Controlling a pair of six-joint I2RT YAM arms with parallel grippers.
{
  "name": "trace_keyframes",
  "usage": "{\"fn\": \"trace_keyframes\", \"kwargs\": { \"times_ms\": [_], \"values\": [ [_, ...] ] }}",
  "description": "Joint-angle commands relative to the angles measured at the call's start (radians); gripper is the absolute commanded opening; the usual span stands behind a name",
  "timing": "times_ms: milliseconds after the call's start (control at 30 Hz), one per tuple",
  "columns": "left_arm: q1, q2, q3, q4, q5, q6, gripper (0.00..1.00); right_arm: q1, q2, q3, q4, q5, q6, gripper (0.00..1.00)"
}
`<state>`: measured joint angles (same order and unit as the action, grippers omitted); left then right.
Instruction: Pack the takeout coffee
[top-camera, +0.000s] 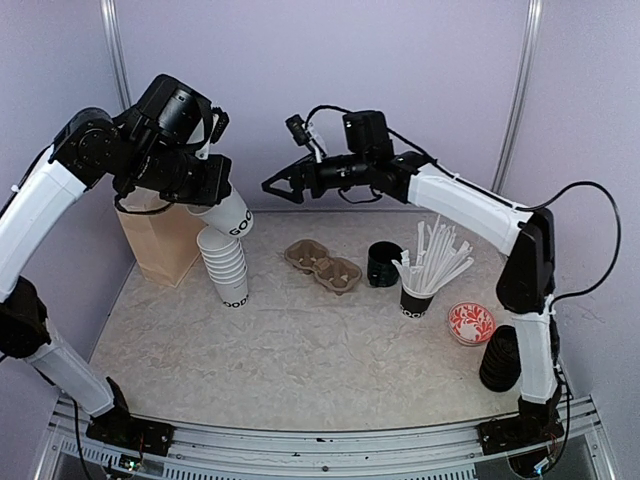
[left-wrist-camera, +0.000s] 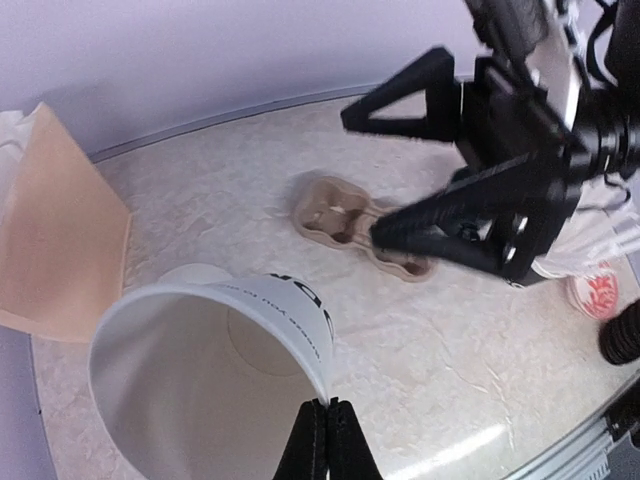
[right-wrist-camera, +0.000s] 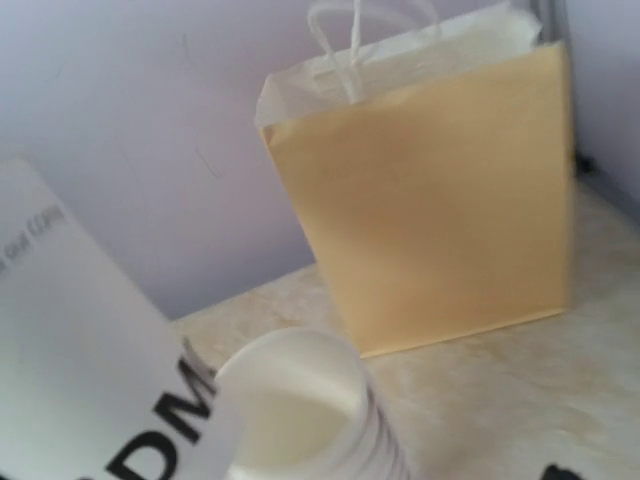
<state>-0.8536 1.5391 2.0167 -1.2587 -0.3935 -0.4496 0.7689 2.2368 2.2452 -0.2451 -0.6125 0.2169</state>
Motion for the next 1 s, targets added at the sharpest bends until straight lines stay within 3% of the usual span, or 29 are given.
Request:
{"fn": "trace_keyframes", "kwargs": {
  "times_ms": [0, 133, 167, 267, 400, 500, 633, 733, 967],
  "values": [
    [-0.119, -0.067, -0.060, 0.107, 0.048, 0.089, 0.00, -0.099, -0.326, -0.213, -0.038, -0.108, -0.199, 0.95],
    [-0.220, -0.074, -0.184, 0.199, 0.101, 0.165, 0.00, -0.161, -0.585, -0.452, -0.110, -0.283, -0.430, 0.94],
    [-0.240, -0.066, -0.211, 0.221, 0.110, 0.180, 0.00, -0.169, -0.633, -0.487, -0.208, -0.306, -0.524, 0.94],
    [-0.312, -0.011, -0.259, 0.260, 0.092, 0.217, 0.00, -0.178, -0.761, -0.592, -0.438, -0.294, -0.740, 0.87],
    [-0.376, 0.087, -0.293, 0.288, 0.059, 0.270, 0.00, -0.196, -0.962, -0.761, -0.624, -0.210, -0.950, 0.83],
    [-0.390, 0.156, -0.332, 0.357, 0.106, 0.298, 0.00, -0.268, -1.103, -0.871, -0.740, -0.164, -1.046, 0.79],
    [-0.400, 0.264, -0.314, 0.373, 0.150, 0.331, 0.00, -0.363, -1.240, -1.059, -0.774, -0.048, -1.130, 0.72],
    [-0.413, 0.344, -0.280, 0.361, 0.142, 0.336, 0.00, -0.388, -1.284, -1.153, -0.801, -0.009, -1.149, 0.64],
    [-0.415, 0.409, -0.308, 0.395, 0.202, 0.330, 0.03, -0.463, -1.301, -1.200, -0.926, 0.051, -1.238, 0.57]
  ]
}}
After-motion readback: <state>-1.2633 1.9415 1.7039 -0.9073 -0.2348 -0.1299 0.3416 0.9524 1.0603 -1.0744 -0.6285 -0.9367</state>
